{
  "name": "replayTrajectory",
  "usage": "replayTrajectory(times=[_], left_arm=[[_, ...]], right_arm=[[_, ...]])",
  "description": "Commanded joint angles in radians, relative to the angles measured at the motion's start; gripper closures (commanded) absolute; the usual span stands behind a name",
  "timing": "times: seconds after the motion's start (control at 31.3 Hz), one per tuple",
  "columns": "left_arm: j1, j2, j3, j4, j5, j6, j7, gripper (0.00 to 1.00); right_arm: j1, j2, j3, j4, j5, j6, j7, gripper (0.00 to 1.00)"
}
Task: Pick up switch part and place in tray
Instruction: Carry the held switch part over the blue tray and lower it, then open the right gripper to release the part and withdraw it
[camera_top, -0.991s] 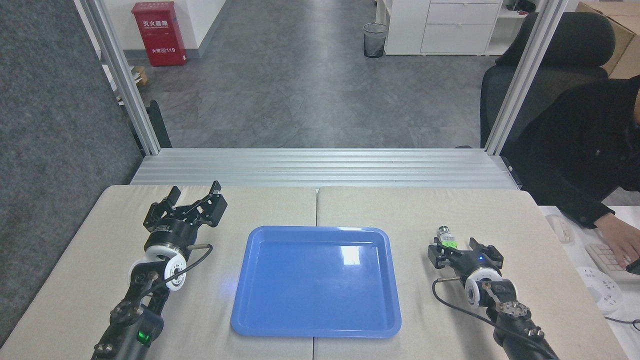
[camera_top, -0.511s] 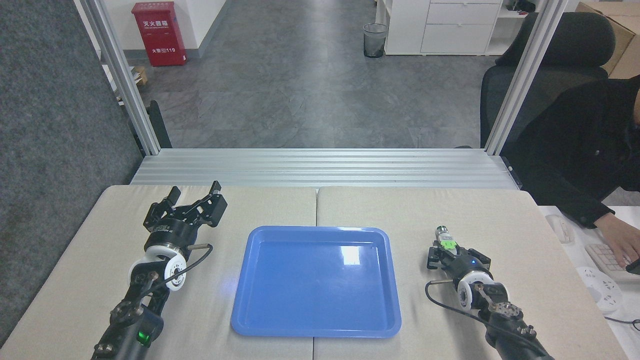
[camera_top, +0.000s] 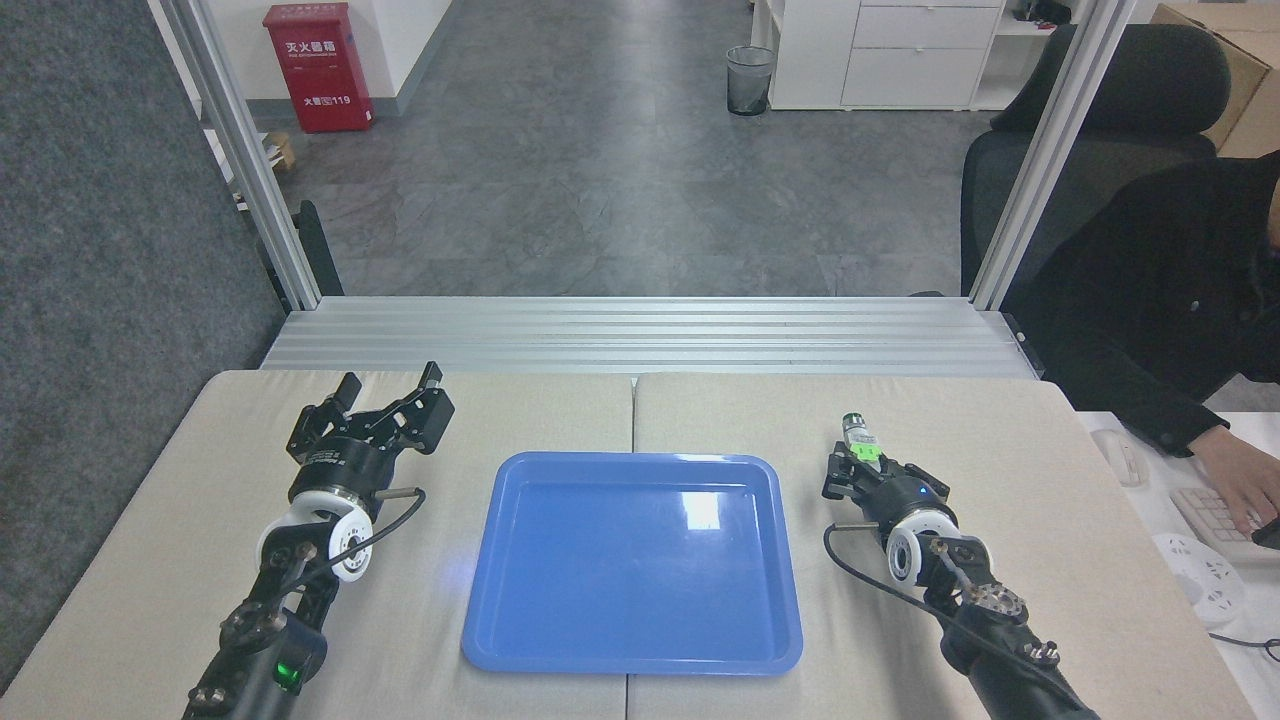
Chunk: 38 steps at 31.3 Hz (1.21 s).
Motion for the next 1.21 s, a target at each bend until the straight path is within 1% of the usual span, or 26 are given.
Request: replayTrajectory(times=[0.0, 0.06, 0.16, 0.29, 0.45, 0.54, 0.64, 0.7, 0.8, 0.96, 1.05, 1.09, 1.12, 1.15, 1.18], left_arm=[[0.000, 0.000, 0.000, 0.000, 0.000, 0.000, 0.001, 0.00], [0.000, 0.000, 0.000, 0.000, 0.000, 0.000, 0.001, 0.00], [0.000, 0.000, 0.000, 0.000, 0.000, 0.000, 0.001, 0.00], [0.000, 0.000, 0.000, 0.000, 0.000, 0.000, 0.001, 0.00], [0.000, 0.000, 0.000, 0.000, 0.000, 0.000, 0.001, 0.00], [0.000, 0.000, -0.001, 0.000, 0.000, 0.000, 0.001, 0.00], [0.000, 0.000, 0.000, 0.000, 0.000, 0.000, 0.001, 0.00], [0.000, 0.000, 0.000, 0.000, 0.000, 0.000, 0.001, 0.00], [0.000, 0.000, 0.000, 0.000, 0.000, 0.000, 0.001, 0.00], [0.000, 0.000, -0.001, 0.000, 0.000, 0.000, 0.001, 0.00], [0.000, 0.000, 0.000, 0.000, 0.000, 0.000, 0.001, 0.00], [0.000, 0.000, 0.000, 0.000, 0.000, 0.000, 0.001, 0.00], [0.000, 0.000, 0.000, 0.000, 0.000, 0.000, 0.001, 0.00], [0.000, 0.000, 0.000, 0.000, 0.000, 0.000, 0.001, 0.00], [0.000, 0.000, 0.000, 0.000, 0.000, 0.000, 0.001, 0.00]], right_arm=[[0.166, 0.033, 0.072, -0.604, 0.078, 0.006, 0.089, 1.00], [0.200, 0.048, 0.112, -0.647, 0.123, 0.004, 0.094, 1.00], [0.222, 0.085, 0.164, -0.661, 0.185, 0.004, 0.097, 1.00], [0.230, 0.154, 0.202, -0.663, 0.235, 0.002, 0.120, 1.00], [0.225, 0.163, 0.221, -0.663, 0.285, -0.001, 0.150, 1.00], [0.223, 0.173, 0.265, -0.651, 0.311, -0.002, 0.183, 1.00], [0.225, 0.182, 0.279, -0.588, 0.315, -0.002, 0.210, 1.00], [0.225, 0.206, 0.279, -0.533, 0.319, -0.001, 0.221, 1.00], [0.225, 0.217, 0.279, -0.454, 0.340, 0.002, 0.223, 1.00], [0.225, 0.235, 0.264, -0.373, 0.348, 0.009, 0.224, 1.00], [0.225, 0.235, 0.259, -0.322, 0.348, 0.032, 0.223, 1.00], [0.225, 0.234, 0.256, -0.312, 0.348, 0.038, 0.223, 0.96], [0.225, 0.232, 0.241, -0.298, 0.348, 0.042, 0.221, 0.83], [0.225, 0.232, 0.218, -0.287, 0.348, 0.042, 0.221, 0.60], [0.225, 0.232, 0.200, -0.281, 0.347, 0.041, 0.219, 0.33]])
